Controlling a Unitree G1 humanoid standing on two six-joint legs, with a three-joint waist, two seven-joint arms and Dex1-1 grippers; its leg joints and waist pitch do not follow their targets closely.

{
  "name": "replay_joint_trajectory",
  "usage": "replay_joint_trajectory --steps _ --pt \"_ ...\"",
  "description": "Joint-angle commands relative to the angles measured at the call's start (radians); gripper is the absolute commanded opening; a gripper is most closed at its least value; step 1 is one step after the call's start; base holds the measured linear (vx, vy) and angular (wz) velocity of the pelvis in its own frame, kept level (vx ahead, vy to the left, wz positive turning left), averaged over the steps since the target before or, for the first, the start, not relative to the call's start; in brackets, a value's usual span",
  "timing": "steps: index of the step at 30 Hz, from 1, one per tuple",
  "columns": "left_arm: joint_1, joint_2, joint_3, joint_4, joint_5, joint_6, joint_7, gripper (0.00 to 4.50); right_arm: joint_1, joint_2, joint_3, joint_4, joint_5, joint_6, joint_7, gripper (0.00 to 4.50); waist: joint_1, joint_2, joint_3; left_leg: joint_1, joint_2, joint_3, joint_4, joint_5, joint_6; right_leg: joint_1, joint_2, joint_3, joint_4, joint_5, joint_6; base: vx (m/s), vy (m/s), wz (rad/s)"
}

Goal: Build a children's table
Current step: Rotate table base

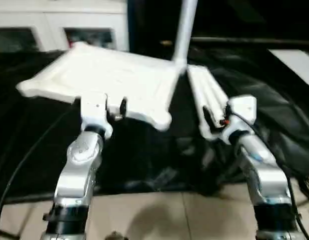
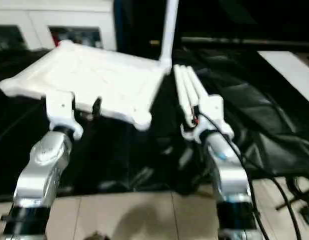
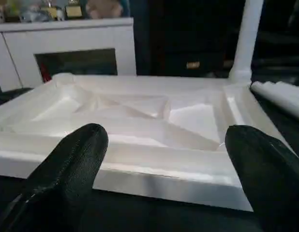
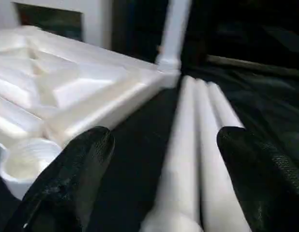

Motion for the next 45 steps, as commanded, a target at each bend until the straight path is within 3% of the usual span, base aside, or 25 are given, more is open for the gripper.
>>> replay_joint_trajectory --steps 1,4,8,13,14,15,16,17,18,19,21,22,23,24,25,29,31,33,36,37,38,39,40,42,45 --pt "-0.005 -0.008 -0.022 -0.030 0.007 0.020 0.007 4.46 -0.011 -0.016 -0.004 0.003 -0.008 0.011 0.004 3.87 -0.018 0.009 -0.060 0.049 0.034 -0.010 -0.100 -0.550 0.015 0.002 -0.020 0.041 -0.074 -0.375 -0.174 0.111 0.033 -0.04" --pt "0.002 -0.006 -0.019 -0.038 0.009 0.044 0.018 4.46 -0.009 -0.007 -0.002 0.002 0.014 0.021 0.022 3.87 -0.013 0.001 -0.099 0.006 -0.004 0.022 -0.071 -0.136 0.139 0.060 -0.015 0.062 -0.046 -0.017 -0.227 0.127 0.029 -0.05" --pt "0.000 -0.004 -0.012 -0.033 0.013 0.055 0.023 4.46 0.005 -0.009 0.032 -0.014 0.012 0.018 0.045 3.87 -0.010 -0.007 -0.111 -0.003 -0.029 0.030 -0.039 0.078 0.264 0.077 -0.002 0.062 -0.025 0.123 -0.219 0.124 0.034 -0.01" --pt "-0.001 -0.006 -0.013 -0.031 0.019 0.066 0.024 4.46 0.007 -0.017 0.058 -0.006 0.012 0.022 0.066 3.87 -0.018 -0.009 -0.114 0.067 -0.015 -0.010 -0.012 0.310 0.444 0.032 0.026 0.061 0.022 0.201 -0.169 0.109 0.008 0.06" --pt "-0.002 -0.005 -0.015 -0.032 0.019 0.068 0.024 4.46 0.007 -0.016 0.058 -0.005 0.013 0.024 0.068 3.87 0.003 -0.043 -0.100 -0.046 -0.080 -0.015 0.020 0.293 0.513 0.104 0.012 0.044 -0.014 0.251 -0.116 0.097 -0.012 0.08" --pt "-0.001 -0.003 -0.016 -0.033 0.018 0.071 0.025 4.46 0.007 -0.014 0.054 -0.005 0.012 0.023 0.064 3.87 0.031 -0.015 -0.098 -0.108 -0.097 0.006 0.040 0.162 0.467 0.164 -0.063 0.057 -0.055 0.257 -0.009 0.062 0.033 0.44" --pt "-0.001 -0.003 -0.017 -0.033 0.017 0.073 0.025 4.46 0.007 -0.012 0.052 -0.005 0.012 0.022 0.062 3.87 0.009 -0.002 -0.095 -0.087 -0.068 -0.021 0.028 0.139 0.423 0.150 -0.043 0.017 -0.053 0.207 0.003 0.040 0.032 0.75" --pt "-0.001 -0.002 -0.017 -0.034 0.017 0.074 0.025 4.46 0.006 -0.011 0.049 -0.004 0.017 0.023 0.062 3.87 -0.004 0.021 -0.099 -0.011 -0.046 -0.037 0.004 0.159 0.405 0.113 -0.003 0.005 -0.033 0.150 -0.008 0.040 0.032 0.75" --pt "0.000 -0.002 -0.018 -0.034 0.017 0.075 0.025 4.46 0.006 -0.006 0.041 -0.003 0.026 0.028 0.060 3.87 -0.077 0.027 -0.115 0.197 0.078 -0.156 -0.002 0.276 0.537 -0.087 0.034 0.016 0.093 -0.080 -0.008 0.071 -0.055 0.51" --pt "0.001 -0.002 -0.017 -0.035 0.017 0.076 0.024 4.46 0.006 -0.005 0.041 -0.002 0.030 0.031 0.054 3.87 -0.073 0.015 -0.116 0.206 0.130 -0.201 -0.009 0.484 0.631 -0.140 0.004 0.052 0.153 -0.199 0.034 0.055 -0.103 0.01" --pt "0.002 -0.001 -0.015 -0.036 0.018 0.079 0.023 4.46 0.008 -0.006 0.047 -0.003 0.033 0.030 0.054 3.87 -0.049 -0.010 -0.093 0.137 0.104 -0.123 -0.031 0.336 0.541 -0.151 -0.021 0.106 0.156 -0.064 0.050 0.038 -0.103 -0.08" --pt "0.002 0.000 -0.015 -0.036 0.018 0.079 0.023 4.46 0.009 -0.007 0.049 -0.003 0.033 0.029 0.056 3.87 -0.032 -0.047 -0.074 0.094 0.021 -0.043 -0.024 0.095 0.407 -0.115 -0.028 0.136 0.051 0.064 -0.015 0.032 -0.125 -0.06" --pt "0.002 0.000 -0.014 -0.036 0.019 0.079 0.023 4.46 0.010 -0.007 0.050 -0.004 0.033 0.027 0.057 3.87 0.027 -0.082 -0.054 -0.010 -0.117 0.017 0.088 -0.149 0.286 0.004 -0.090 0.251 -0.066 -0.243 0.028 0.032 -0.125 -0.06" --pt "0.001 0.001 -0.013 -0.036 0.018 0.079 0.023 4.46 0.011 -0.007 0.051 -0.004 0.032 0.027 0.057 3.87 0.037 -0.086 -0.076 -0.018 -0.114 0.004 0.119 -0.164 0.239 0.040 -0.109 0.277 -0.072 -0.357 0.010 0.030 -0.128 0.05" --pt "0.000 0.002 -0.012 -0.035 0.018 0.079 0.023 4.46 0.011 -0.007 0.051 -0.003 0.031 0.026 0.058 3.87 0.042 -0.095 -0.082 -0.063 -0.096 -0.024 0.142 -0.094 0.161 0.081 -0.110 0.265 -0.050 -0.408 -0.003 0.030 -0.101 0.00" --pt "-0.001 0.014 -0.005 -0.033 0.016 0.081 0.017 4.46 0.009 -0.007 0.056 0.003 0.021 0.020 0.051 3.87 0.027 -0.029 -0.050 -0.039 -0.042 -0.030 0.046 -0.022 0.102 0.045 -0.099 0.178 -0.101 -0.480 -0.198 0.044 -0.060 -0.07" --pt "-0.001 0.021 0.004 -0.032 0.017 0.082 0.013 4.46 0.004 -0.008 0.060 0.002 0.026 0.016 0.048 3.87 -0.022 0.029 -0.061 0.020 0.031 -0.083 -0.079 -0.332 0.081 0.032 0.017 0.079 -0.028 -0.398 -0.169 0.089 0.072 -0.09" --pt "-0.002 0.027 0.009 -0.033 0.019 0.083 0.009 4.46 -0.001 -0.009 0.062 0.000 0.030 0.021 0.051 3.87 -0.064 0.041 -0.096 0.146 0.082 -0.167 -0.086 -0.319 0.228 -0.070 0.030 0.064 0.091 -0.145 -0.136 0.123 0.076 -0.08" --pt "-0.004 0.039 0.010 -0.032 0.018 0.087 0.003 4.46 -0.011 -0.008 0.062 -0.006 0.038 0.051 0.057 3.87 -0.073 0.001 -0.092 0.140 0.066 -0.149 -0.069 -0.150 0.451 -0.129 0.002 0.089 0.120 -0.046 -0.001 0.099 0.025 0.00" --pt "-0.004 0.046 0.010 -0.030 0.012 0.080 -0.008 4.46 -0.017 -0.006 0.061 -0.008 0.046 0.078 0.063 3.87 -0.066 -0.028 -0.083 0.089 0.010 -0.102 -0.053 -0.123 0.435 -0.095 -0.028 0.123 0.045 0.024 -0.024 0.065 -0.049 -0.03" --pt "-0.003 0.056 0.007 -0.030 0.007 0.088 -0.022 4.46 -0.024 -0.003 0.058 -0.011 0.060 0.105 0.070 3.87 -0.029 -0.074 -0.101 -0.024 -0.103 -0.017 0.043 -0.090 0.349 0.028 -0.090 0.204 -0.019 0.136 -0.085 0.065 -0.049 -0.03" --pt "-0.004 0.066 0.003 -0.027 0.002 0.094 -0.039 4.46 -0.033 0.001 0.050 -0.014 0.081 0.142 0.077 3.87 -0.009 -0.072 -0.098 -0.065 -0.105 -0.021 0.080 -0.074 0.303 0.065 -0.142 0.243 -0.037 0.180 -0.119 0.062 -0.094 0.05" --pt "-0.005 0.077 -0.003 -0.022 -0.002 0.099 -0.059 4.46 -0.045 0.002 0.044 -0.013 0.097 0.182 0.081 3.87 -0.001 -0.065 -0.101 -0.079 -0.067 -0.044 0.068 0.046 0.182 0.065 -0.149 0.218 0.002 0.375 -0.158 0.062 -0.098 0.00" --pt "0.002 0.117 -0.026 -0.012 -0.014 0.095 -0.138 4.46 -0.078 -0.014 0.052 0.002 0.093 0.275 0.082 3.87 -0.008 -0.040 -0.100 -0.052 -0.050 -0.043 -0.005 0.213 0.086 0.022 -0.044 0.139 0.046 0.592 -0.150 0.050 -0.090 -0.05" --pt "0.008 0.192 -0.073 -0.001 -0.007 0.129 -0.253 4.50 -0.131 -0.012 0.037 0.061 0.098 0.353 0.058 4.14 -0.015 -0.022 -0.101 -0.020 -0.016 -0.045 -0.013 0.176 0.071 -0.005 -0.030 0.134 0.040 0.482 -0.206 0.000 0.000 0.00"
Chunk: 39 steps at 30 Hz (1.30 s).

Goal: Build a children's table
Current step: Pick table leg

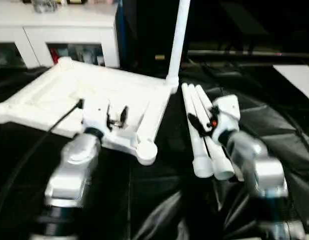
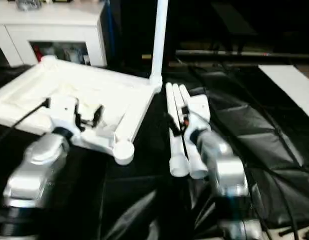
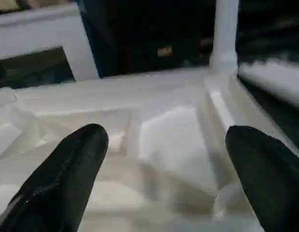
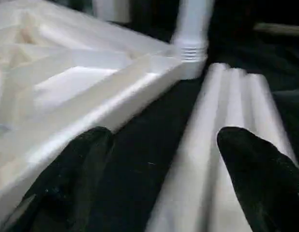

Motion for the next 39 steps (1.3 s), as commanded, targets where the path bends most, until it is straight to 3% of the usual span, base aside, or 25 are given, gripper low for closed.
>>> replay_joint_trajectory --steps 1,2,3,4,7,10,15,16,19,26,34,39 --pt "0.007 0.040 -0.037 0.011 -0.003 0.033 -0.092 4.50 -0.037 0.001 -0.007 0.053 0.003 0.086 -0.029 4.24 0.012 0.019 -0.062 0.016 0.076 -0.010 -0.072 0.079 0.025 0.055 -0.078 0.041 -0.061 0.328 -0.234 0.000 0.000 0.00" --pt "0.007 0.040 -0.038 0.011 -0.003 0.033 -0.092 4.50 -0.037 0.001 -0.007 0.053 0.003 0.086 -0.029 4.33 0.011 0.017 -0.055 0.015 0.078 -0.005 -0.079 0.023 0.014 0.056 -0.080 0.044 -0.067 0.255 -0.250 0.000 0.000 0.00" --pt "0.006 0.051 -0.041 0.008 -0.015 0.045 -0.118 4.50 -0.049 -0.003 0.000 0.068 -0.011 0.111 -0.036 4.33 0.019 0.023 -0.051 0.025 0.089 0.001 -0.086 -0.077 -0.010 0.050 -0.085 0.044 -0.075 0.133 -0.268 0.000 0.000 0.00" --pt "0.004 0.070 -0.050 0.000 -0.030 0.062 -0.159 4.50 -0.068 -0.007 0.008 0.090 -0.024 0.140 -0.042 4.43 0.023 0.019 -0.050 0.027 0.092 0.007 -0.092 -0.131 -0.026 0.047 -0.087 0.045 -0.078 0.058 -0.272 -0.059 0.020 0.05" --pt "-0.004 0.095 -0.065 -0.020 -0.070 0.090 -0.223 4.50 -0.103 0.001 0.002 0.113 -0.024 0.192 -0.064 4.43 0.033 0.019 -0.040 0.034 0.095 0.024 -0.104 -0.263 -0.069 0.027 -0.091 0.051 -0.095 -0.138 -0.234 -0.063 0.018 0.03" --pt "-0.017 0.131 -0.090 -0.048 -0.100 0.114 -0.296 4.50 -0.140 -0.005 0.021 0.149 -0.053 0.236 -0.085 4.43 0.034 0.015 -0.038 0.027 0.095 0.031 -0.109 -0.280 -0.086 0.023 -0.095 0.057 -0.101 -0.218 -0.195 -0.039 0.008 0.01" --pt "-0.038 0.149 -0.100 -0.082 -0.117 0.156 -0.346 4.50 -0.200 0.005 -0.010 0.218 -0.066 0.281 -0.156 4.43 0.035 0.010 -0.043 0.021 0.091 0.037 -0.108 -0.208 -0.079 0.024 -0.094 0.060 -0.100 -0.182 -0.180 -0.011 0.001 -0.01" --pt "-0.039 0.152 -0.102 -0.092 -0.121 0.165 -0.355 4.50 -0.211 0.007 -0.020 0.230 -0.062 0.289 -0.165 4.43 0.036 0.007 -0.046 0.021 0.091 0.041 -0.105 -0.183 -0.076 0.024 -0.093 0.061 -0.098 -0.154 -0.183 0.000 0.000 0.00" --pt "-0.037 0.171 -0.112 -0.122 -0.140 0.190 -0.381 4.50 -0.231 0.005 -0.039 0.253 -0.063 0.331 -0.182 4.43 0.041 0.009 -0.051 0.014 0.090 0.045 -0.101 -0.099 -0.060 0.032 -0.091 0.059 -0.089 -0.048 -0.193 0.000 0.000 0.00" --pt "-0.036 0.189 -0.123 -0.152 -0.157 0.220 -0.419 4.50 -0.225 0.007 -0.054 0.291 -0.038 0.426 -0.169 4.43 0.045 0.010 -0.060 0.012 0.088 0.052 -0.097 -0.016 -0.032 0.037 -0.083 0.056 -0.078 0.132 -0.220 0.000 0.000 0.00" --pt "-0.045 0.190 -0.132 -0.154 -0.156 0.222 -0.414 4.50 -0.219 0.024 -0.049 0.305 -0.031 0.462 -0.165 4.43 0.051 0.013 -0.049 0.020 0.093 0.054 -0.109 -0.136 -0.071 0.026 -0.085 0.058 -0.094 -0.044 -0.202 0.000 0.000 0.00" --pt "-0.046 0.187 -0.132 -0.155 -0.153 0.222 -0.415 4.50 -0.226 0.030 -0.061 0.317 -0.020 0.471 -0.164 4.43 0.057 0.013 -0.051 0.019 0.094 0.053 -0.110 -0.129 -0.079 0.025 -0.085 0.059 -0.093 -0.042 -0.188 0.000 0.000 0.00"
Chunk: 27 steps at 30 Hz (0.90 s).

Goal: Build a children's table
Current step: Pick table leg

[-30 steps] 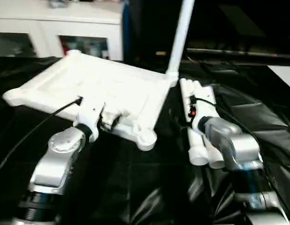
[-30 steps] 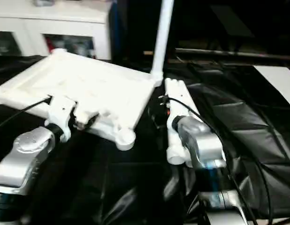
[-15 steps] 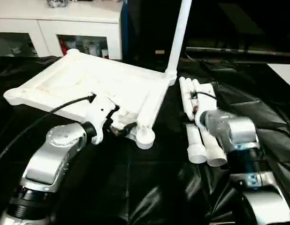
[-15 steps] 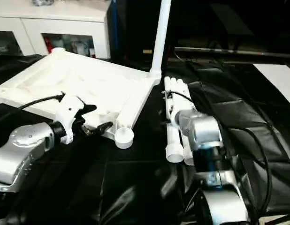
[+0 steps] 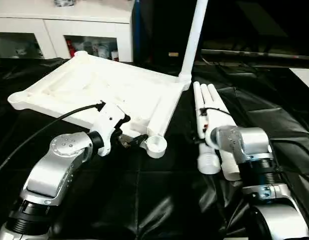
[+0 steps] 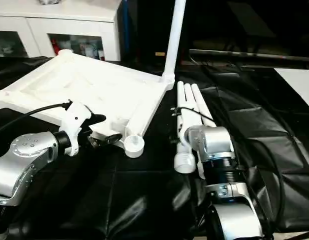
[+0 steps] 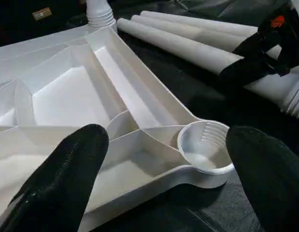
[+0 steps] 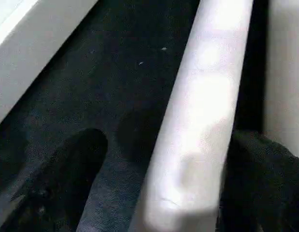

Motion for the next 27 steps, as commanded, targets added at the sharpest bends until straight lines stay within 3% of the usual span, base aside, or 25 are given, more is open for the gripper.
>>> replay_joint_trajectory --steps 1,7,8,10,12,13,17,19,21,27 --pt "-0.016 -0.001 -0.010 -0.021 0.001 0.001 0.001 4.50 -0.007 -0.002 -0.024 0.010 0.018 0.019 0.002 4.43 0.000 0.010 -0.059 0.019 0.059 -0.016 -0.078 -0.146 -0.075 0.040 -0.080 0.052 -0.075 -0.043 -0.174 0.000 0.000 0.00" --pt "-0.017 0.000 -0.014 -0.021 0.004 -0.002 0.003 4.50 -0.015 0.014 -0.065 0.030 0.038 0.038 -0.005 4.43 0.001 0.008 -0.060 0.018 0.058 -0.014 -0.077 -0.124 -0.069 0.041 -0.081 0.052 -0.073 -0.015 -0.178 0.000 0.000 0.00" --pt "-0.017 0.000 -0.016 -0.022 0.005 -0.003 0.003 4.50 -0.016 0.016 -0.072 0.034 0.041 0.042 -0.005 4.17 0.001 0.008 -0.060 0.018 0.058 -0.014 -0.077 -0.127 -0.069 0.042 -0.081 0.052 -0.074 -0.020 -0.178 0.000 0.000 0.00" --pt "-0.018 0.001 -0.017 -0.022 0.004 -0.002 0.002 4.50 -0.018 0.022 -0.090 0.042 0.051 0.046 -0.009 4.08 0.002 0.008 -0.059 0.018 0.059 -0.014 -0.078 -0.129 -0.069 0.041 -0.081 0.052 -0.074 -0.029 -0.177 0.000 0.000 0.00" --pt "-0.019 0.012 -0.025 -0.029 -0.011 0.012 -0.027 4.50 -0.022 0.034 -0.135 0.065 0.075 0.054 -0.018 3.95 0.001 0.007 -0.059 0.019 0.059 -0.013 -0.078 -0.133 -0.070 0.040 -0.082 0.052 -0.075 -0.037 -0.174 0.000 0.000 0.00" --pt "-0.019 0.020 -0.033 -0.034 -0.012 0.019 -0.038 4.50 -0.024 0.037 -0.152 0.079 0.081 0.052 -0.025 3.68 0.002 0.006 -0.058 0.020 0.059 -0.013 -0.079 -0.141 -0.071 0.038 -0.083 0.052 -0.076 -0.057 -0.173 0.000 0.000 0.00" --pt "-0.011 0.050 -0.065 -0.060 -0.016 0.056 -0.077 4.50 -0.026 0.043 -0.197 0.127 0.099 0.031 -0.050 3.62 0.000 0.007 -0.056 0.021 0.059 -0.012 -0.081 -0.156 -0.079 0.035 -0.081 0.051 -0.078 -0.088 -0.168 0.000 0.000 0.00" --pt "-0.010 0.050 -0.064 -0.061 -0.014 0.056 -0.073 4.50 -0.029 0.049 -0.223 0.139 0.105 0.021 -0.063 3.21 0.000 0.008 -0.055 0.021 0.059 -0.012 -0.082 -0.168 -0.083 0.034 -0.082 0.052 -0.080 -0.103 -0.166 0.000 0.000 0.00" --pt "-0.012 0.050 -0.063 -0.058 -0.012 0.054 -0.072 4.50 -0.032 0.051 -0.231 0.145 0.104 0.018 -0.066 3.19 0.000 0.007 -0.055 0.021 0.059 -0.010 -0.082 -0.171 -0.085 0.034 -0.082 0.052 -0.081 -0.114 -0.161 0.000 0.000 0.00" --pt "-0.005 0.081 -0.079 -0.080 -0.026 0.055 -0.112 4.50 -0.031 0.056 -0.246 0.167 0.106 -0.023 -0.089 2.41 0.000 0.008 -0.055 0.023 0.061 -0.008 -0.084 -0.179 -0.092 0.030 -0.081 0.051 -0.082 -0.130 -0.149 0.000 0.000 0.00"
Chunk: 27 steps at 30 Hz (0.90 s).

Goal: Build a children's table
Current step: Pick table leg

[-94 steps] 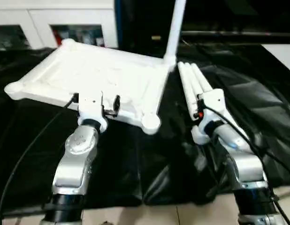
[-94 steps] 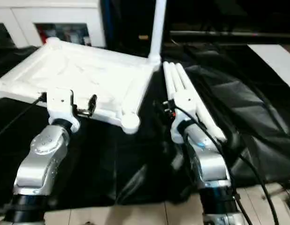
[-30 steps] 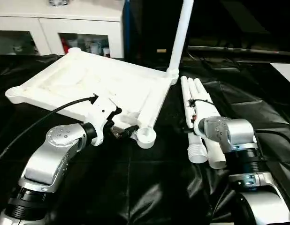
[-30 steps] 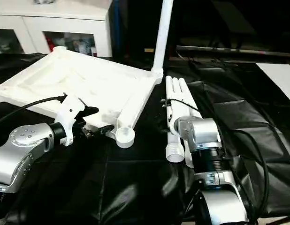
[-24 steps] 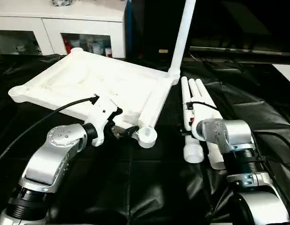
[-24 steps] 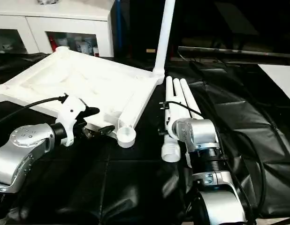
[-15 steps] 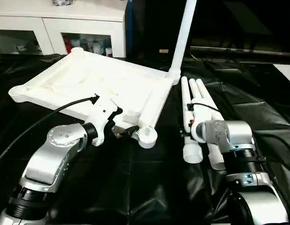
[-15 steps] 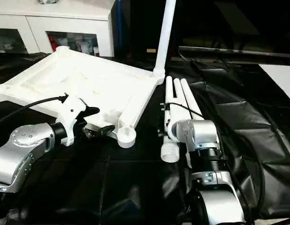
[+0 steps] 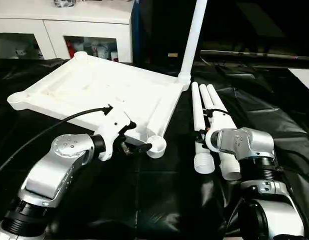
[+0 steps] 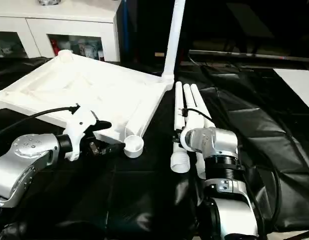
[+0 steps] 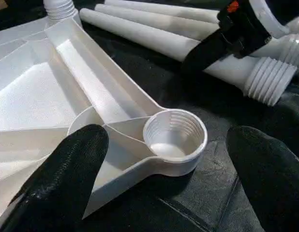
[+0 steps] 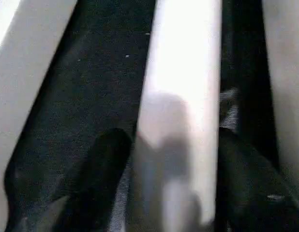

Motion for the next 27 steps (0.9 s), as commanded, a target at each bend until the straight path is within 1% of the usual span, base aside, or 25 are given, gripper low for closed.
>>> replay_joint_trajectory --steps 1,2,3,6,7,8,11,12,14,16,18,19,20,21,22,25,26,27 --pt "0.002 0.013 -0.014 -0.038 -0.013 0.011 -0.025 4.50 0.004 0.006 -0.019 0.036 0.007 0.000 -0.018 2.41 -0.001 0.011 -0.054 0.020 0.054 -0.019 -0.083 -0.188 -0.093 0.030 -0.081 0.051 -0.083 -0.138 -0.149 0.000 0.000 0.00" --pt "0.002 0.013 -0.014 -0.038 -0.013 0.011 -0.025 4.50 0.004 0.006 -0.019 0.036 0.007 0.000 -0.018 2.31 -0.001 0.010 -0.054 0.021 0.055 -0.018 -0.083 -0.190 -0.094 0.029 -0.081 0.051 -0.083 -0.139 -0.148 0.000 0.000 0.00" --pt "0.005 0.015 -0.014 -0.045 -0.017 0.015 -0.030 4.50 0.004 0.007 -0.024 0.037 0.011 -0.003 -0.021 2.31 -0.001 0.010 -0.053 0.020 0.055 -0.018 -0.084 -0.196 -0.095 0.029 -0.081 0.051 -0.084 -0.144 -0.149 0.000 0.000 0.00" --pt "0.007 0.017 -0.014 -0.052 -0.021 0.019 -0.034 4.50 0.002 0.011 -0.042 0.042 0.018 -0.017 -0.029 2.02 0.000 0.010 -0.052 0.020 0.054 -0.018 -0.084 -0.201 -0.096 0.028 -0.082 0.052 -0.085 -0.153 -0.150 0.000 0.000 0.00" --pt "0.007 0.017 -0.013 -0.053 -0.023 0.019 -0.035 4.50 0.000 0.012 -0.052 0.045 0.024 -0.022 -0.032 1.99 -0.001 0.009 -0.051 0.019 0.054 -0.018 -0.084 -0.205 -0.095 0.028 -0.081 0.052 -0.086 -0.161 -0.148 0.000 0.000 0.00" --pt "0.007 0.017 -0.013 -0.053 -0.023 0.019 -0.035 4.50 0.000 0.012 -0.052 0.045 0.024 -0.022 -0.032 1.94 0.000 0.010 -0.052 0.020 0.054 -0.017 -0.084 -0.205 -0.095 0.029 -0.082 0.052 -0.086 -0.164 -0.146 0.000 0.000 0.00" --pt "0.005 0.015 -0.001 -0.055 -0.037 0.021 -0.037 4.50 -0.003 0.011 -0.063 0.035 0.034 -0.031 -0.041 1.88 0.000 0.008 -0.051 0.020 0.053 -0.017 -0.085 -0.207 -0.093 0.028 -0.081 0.052 -0.088 -0.174 -0.141 0.000 0.000 0.00" --pt "0.005 0.015 0.000 -0.055 -0.037 0.022 -0.037 4.50 -0.003 0.011 -0.064 0.033 0.035 -0.031 -0.042 1.87 0.001 0.009 -0.052 0.021 0.054 -0.018 -0.085 -0.206 -0.094 0.027 -0.082 0.052 -0.087 -0.176 -0.141 0.000 0.000 0.00" --pt "0.005 0.015 0.012 -0.056 -0.044 0.033 -0.032 4.50 -0.002 0.018 -0.077 0.008 0.046 -0.029 -0.050 1.86 0.000 0.010 -0.052 0.021 0.054 -0.017 -0.085 -0.201 -0.095 0.026 -0.080 0.052 -0.086 -0.161 -0.141 0.000 0.000 0.00" --pt "0.004 0.011 0.038 -0.053 -0.056 0.047 -0.020 4.50 0.002 0.028 -0.094 -0.055 0.054 -0.020 -0.067 1.86 0.000 0.011 -0.054 0.020 0.053 -0.017 -0.084 -0.186 -0.095 0.028 -0.079 0.051 -0.082 -0.136 -0.141 0.000 0.000 0.00" --pt "0.004 0.011 0.043 -0.050 -0.059 0.047 -0.019 4.50 0.005 0.030 -0.095 -0.073 0.053 -0.022 -0.072 1.86 0.001 0.009 -0.055 0.018 0.053 -0.017 -0.084 -0.168 -0.091 0.030 -0.079 0.051 -0.082 -0.113 -0.140 0.000 0.000 0.00" --pt "0.004 0.008 0.058 -0.045 -0.068 0.047 -0.016 4.50 0.011 0.035 -0.103 -0.119 0.056 -0.030 -0.086 1.86 0.002 0.015 -0.055 0.018 0.052 -0.016 -0.083 -0.152 -0.090 0.029 -0.078 0.051 -0.080 -0.088 -0.141 0.000 0.000 0.00" --pt "0.004 0.008 0.058 -0.045 -0.068 0.047 -0.016 4.50 0.011 0.035 -0.103 -0.119 0.056 -0.030 -0.086 1.86 0.002 0.013 -0.056 0.017 0.051 -0.015 -0.082 -0.142 -0.090 0.032 -0.077 0.051 -0.079 -0.072 -0.141 0.000 0.000 0.00" --pt "0.003 0.002 0.068 -0.041 -0.075 0.046 -0.011 4.50 0.017 0.036 -0.104 -0.141 0.055 -0.048 -0.095 1.86 0.002 0.014 -0.057 0.017 0.052 -0.016 -0.082 -0.131 -0.089 0.031 -0.076 0.050 -0.076 -0.046 -0.142 0.000 0.000 0.00" --pt "0.004 -0.009 0.083 -0.034 -0.090 0.045 -0.006 4.50 0.025 0.038 -0.105 -0.162 0.057 -0.086 -0.099 1.86 0.003 0.014 -0.058 0.017 0.051 -0.014 -0.081 -0.125 -0.088 0.032 -0.076 0.051 -0.075 -0.029 -0.144 0.000 0.000 0.00" --pt "0.004 -0.020 0.100 -0.025 -0.102 0.031 0.000 4.50 0.031 0.046 -0.117 -0.186 0.068 -0.125 -0.102 1.86 0.003 0.014 -0.055 0.016 0.051 -0.014 -0.082 -0.135 -0.088 0.033 -0.076 0.051 -0.077 -0.034 -0.145 0.000 0.000 0.00" --pt "-0.016 -0.069 0.146 -0.007 -0.123 0.015 0.041 4.50 0.030 0.066 -0.156 -0.232 0.098 -0.213 -0.097 1.86 0.003 0.013 -0.056 0.016 0.051 -0.014 -0.082 -0.138 -0.086 0.034 -0.077 0.051 -0.077 -0.041 -0.145 0.000 0.000 0.00" --pt "-0.042 -0.110 0.185 0.010 -0.140 0.010 0.081 4.50 0.026 0.080 -0.181 -0.270 0.127 -0.300 -0.076 1.86 0.005 0.014 -0.054 0.017 0.053 -0.013 -0.081 -0.155 -0.085 0.032 -0.082 0.053 -0.082 -0.058 -0.148 0.000 0.000 0.00"
